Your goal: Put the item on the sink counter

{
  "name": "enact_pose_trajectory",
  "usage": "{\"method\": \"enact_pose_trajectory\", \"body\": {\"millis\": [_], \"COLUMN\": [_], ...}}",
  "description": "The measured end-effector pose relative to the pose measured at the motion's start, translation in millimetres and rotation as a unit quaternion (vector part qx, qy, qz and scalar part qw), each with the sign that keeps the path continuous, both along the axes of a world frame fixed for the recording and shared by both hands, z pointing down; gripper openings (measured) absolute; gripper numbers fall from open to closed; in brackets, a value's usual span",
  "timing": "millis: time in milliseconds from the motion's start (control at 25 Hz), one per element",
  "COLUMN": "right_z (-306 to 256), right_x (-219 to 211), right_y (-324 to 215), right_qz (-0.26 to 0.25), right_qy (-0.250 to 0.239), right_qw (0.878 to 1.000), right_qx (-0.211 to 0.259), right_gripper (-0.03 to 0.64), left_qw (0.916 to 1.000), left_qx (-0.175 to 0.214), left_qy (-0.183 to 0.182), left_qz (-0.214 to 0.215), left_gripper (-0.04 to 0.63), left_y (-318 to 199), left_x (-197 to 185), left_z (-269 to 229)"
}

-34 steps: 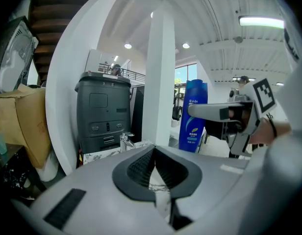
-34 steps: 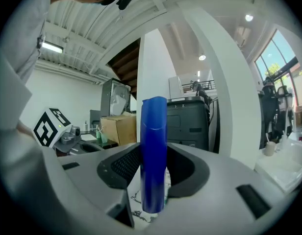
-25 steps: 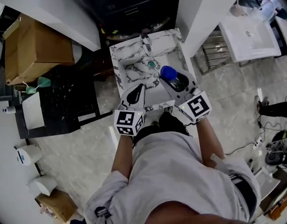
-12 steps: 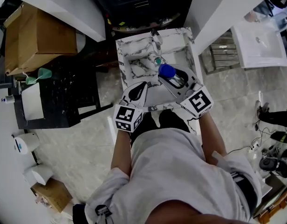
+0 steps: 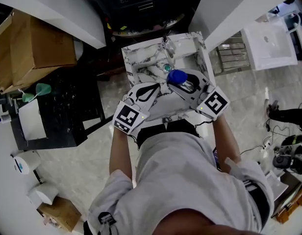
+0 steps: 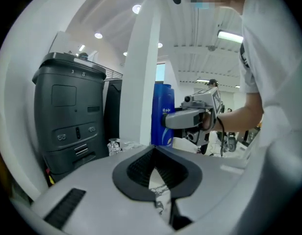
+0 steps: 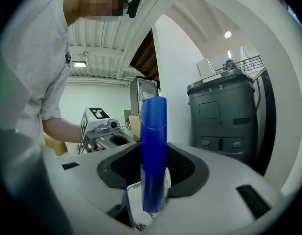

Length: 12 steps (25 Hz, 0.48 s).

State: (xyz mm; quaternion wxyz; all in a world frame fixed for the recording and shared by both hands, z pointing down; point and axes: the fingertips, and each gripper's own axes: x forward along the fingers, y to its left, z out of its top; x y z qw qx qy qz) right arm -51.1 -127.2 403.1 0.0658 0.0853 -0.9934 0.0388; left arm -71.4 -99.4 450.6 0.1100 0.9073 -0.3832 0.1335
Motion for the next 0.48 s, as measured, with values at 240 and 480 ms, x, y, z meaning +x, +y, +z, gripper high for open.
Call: {"method": "enact_pose_trajectory", "body": {"millis": [240,480], "right_z": [-15.3,-33.1], "right_x": [-32.0,-49.8], "right_y": [8.0,16.5], "right_qz": [-0.043,-0.078], "right_qy": [-0.011,-0.023], "right_qw": [0.999,0.996], "right_qx": [-0.017,-0.025], "right_gripper": [0.155,0.155], "left_qw": [0.9901,0.9682], "left_qx": [0.003,0.012], "left_qy": [0.074,0.084], "left_qz": [0.119,0.235], "left_gripper": [0.039,0.232], "left_y": [-3.6,8.6], "left_x": [-18.2,-15.3], "left_z": [-24.8,-38.4]}}
